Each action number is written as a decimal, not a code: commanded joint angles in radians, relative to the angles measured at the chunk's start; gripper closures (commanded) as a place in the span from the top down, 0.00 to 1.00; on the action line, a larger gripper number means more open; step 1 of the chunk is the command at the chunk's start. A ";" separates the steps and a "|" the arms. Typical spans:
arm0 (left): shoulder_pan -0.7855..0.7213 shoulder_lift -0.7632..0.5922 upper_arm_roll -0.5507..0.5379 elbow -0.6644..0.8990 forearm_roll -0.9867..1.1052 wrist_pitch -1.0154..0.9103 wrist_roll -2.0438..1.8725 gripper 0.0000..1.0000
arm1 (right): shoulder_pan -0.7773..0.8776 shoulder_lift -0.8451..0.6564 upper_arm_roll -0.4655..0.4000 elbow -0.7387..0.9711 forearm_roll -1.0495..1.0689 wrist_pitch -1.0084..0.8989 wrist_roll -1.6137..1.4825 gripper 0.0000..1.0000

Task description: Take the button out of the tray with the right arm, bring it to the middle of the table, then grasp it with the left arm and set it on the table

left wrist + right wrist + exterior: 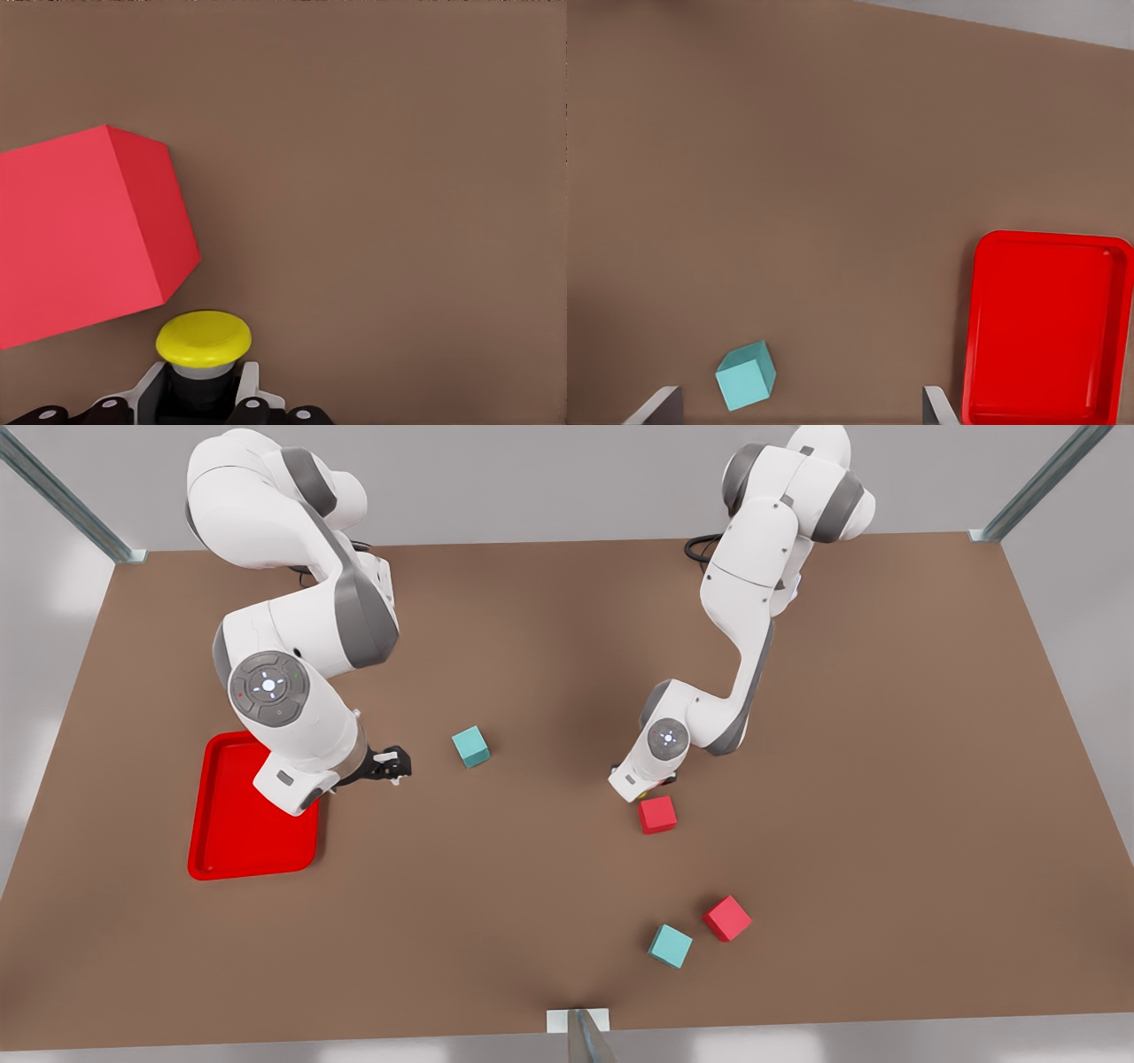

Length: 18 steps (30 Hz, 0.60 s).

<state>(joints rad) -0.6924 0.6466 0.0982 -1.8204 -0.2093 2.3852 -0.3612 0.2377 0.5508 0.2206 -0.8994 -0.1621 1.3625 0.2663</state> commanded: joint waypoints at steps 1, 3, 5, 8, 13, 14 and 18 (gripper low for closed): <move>-0.001 -0.001 0.000 0.003 -0.007 -0.008 0.011 0.46 | 0.002 -0.002 0.000 0.000 -0.007 0.000 -0.009 1.00; 0.001 -0.004 0.000 0.009 -0.005 -0.041 0.014 0.46 | 0.002 -0.002 0.000 0.000 -0.007 0.000 -0.009 1.00; -0.001 -0.004 0.000 0.027 -0.004 -0.084 0.013 0.46 | 0.002 -0.002 0.000 0.000 -0.008 0.000 -0.009 1.00; -0.001 -0.008 0.005 0.058 -0.002 -0.170 0.008 0.46 | 0.002 -0.002 0.000 0.000 -0.008 0.001 -0.009 1.00; -0.003 -0.054 0.021 0.059 0.017 -0.319 -0.039 0.46 | -0.003 -0.002 -0.001 0.000 -0.007 0.000 -0.010 1.00; -0.003 -0.059 0.021 0.085 0.060 -0.385 -0.154 0.46 | -0.005 -0.002 -0.001 0.000 -0.007 0.000 -0.010 1.00; -0.026 -0.071 0.021 0.164 0.154 -0.577 -0.679 0.46 | -0.005 -0.002 -0.006 0.000 -0.007 0.000 -0.012 1.00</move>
<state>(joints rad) -0.7115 0.5775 0.1194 -1.6731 -0.1053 2.0130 -0.4925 0.2332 0.5508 0.2153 -0.8994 -0.1697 1.3626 0.2602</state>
